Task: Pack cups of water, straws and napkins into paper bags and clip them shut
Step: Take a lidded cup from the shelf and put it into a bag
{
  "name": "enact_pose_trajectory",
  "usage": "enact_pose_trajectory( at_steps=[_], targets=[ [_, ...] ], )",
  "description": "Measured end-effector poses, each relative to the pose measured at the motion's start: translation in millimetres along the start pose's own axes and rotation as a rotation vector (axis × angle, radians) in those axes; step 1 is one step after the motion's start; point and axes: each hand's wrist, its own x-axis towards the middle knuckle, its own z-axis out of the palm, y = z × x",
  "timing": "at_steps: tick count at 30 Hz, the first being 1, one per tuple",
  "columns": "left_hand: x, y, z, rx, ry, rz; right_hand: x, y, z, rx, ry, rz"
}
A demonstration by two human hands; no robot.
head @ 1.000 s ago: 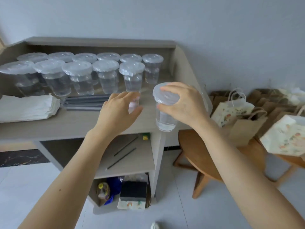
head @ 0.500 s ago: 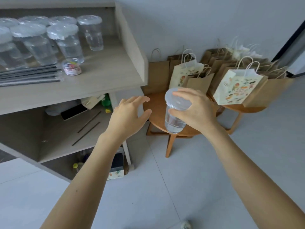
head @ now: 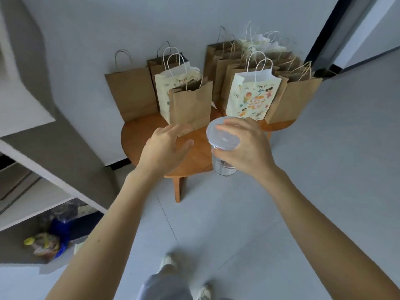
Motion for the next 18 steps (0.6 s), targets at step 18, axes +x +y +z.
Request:
enact_pose_trajectory(
  at_steps=[18],
  targets=[
    [263, -102, 56, -0.019, -0.031, -0.155, 245, 124, 116, 0.070, -0.010, -0.099]
  ],
)
